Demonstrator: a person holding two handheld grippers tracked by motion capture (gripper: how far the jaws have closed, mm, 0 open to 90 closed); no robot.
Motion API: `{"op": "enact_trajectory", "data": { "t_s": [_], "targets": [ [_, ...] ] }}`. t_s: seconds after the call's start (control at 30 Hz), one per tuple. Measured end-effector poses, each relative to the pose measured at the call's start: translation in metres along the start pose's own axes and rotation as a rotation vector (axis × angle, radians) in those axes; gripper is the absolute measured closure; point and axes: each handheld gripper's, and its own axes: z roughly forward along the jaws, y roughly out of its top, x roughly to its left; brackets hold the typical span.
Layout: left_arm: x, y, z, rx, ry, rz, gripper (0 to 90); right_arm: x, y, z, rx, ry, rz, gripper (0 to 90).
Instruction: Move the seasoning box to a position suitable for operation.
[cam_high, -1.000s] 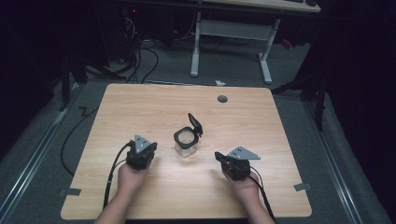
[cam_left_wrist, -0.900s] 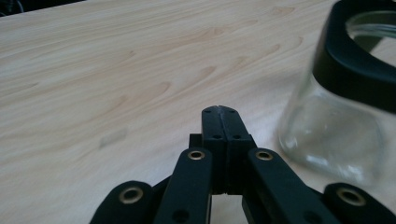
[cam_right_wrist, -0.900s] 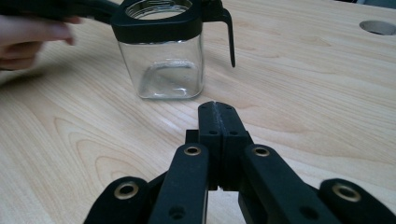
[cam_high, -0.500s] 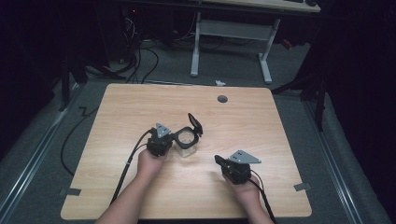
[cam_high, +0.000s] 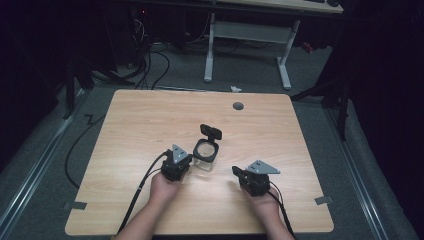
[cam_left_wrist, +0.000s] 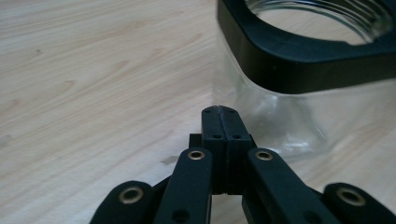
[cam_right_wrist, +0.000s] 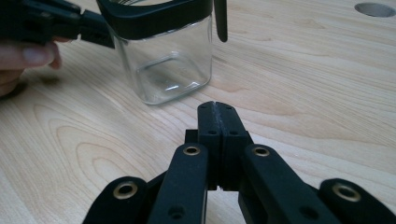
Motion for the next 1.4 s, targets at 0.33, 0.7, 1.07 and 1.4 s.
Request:
{"op": "enact_trajectory", "data": {
  "t_s": [0.33,0.7,1.07,1.4],
  "targets": [
    [-0.015,-0.003,-0.005,-0.001,-0.011,-0.003,90.0,-0.005,-0.001,-0.002,-0.005,-0.010,0.026,90.0],
    [-0.013,-0.001,-0.007,-0.004,-0.002,-0.008,90.0,-0.008,0.001,-0.004,-0.025,-0.039,0.046,90.0],
    [-0.019,-0.006,-0.006,0.005,-0.001,-0.007,90.0,-0.008,0.001,-0.006,-0.036,-0.037,0.049,89.7],
    [-0.020,-0.010,-0.026,-0.001,-0.017,-0.022,89.8,-0.016,0.013,-0.001,-0.057,-0.065,0.077,88.5]
  ]
}}
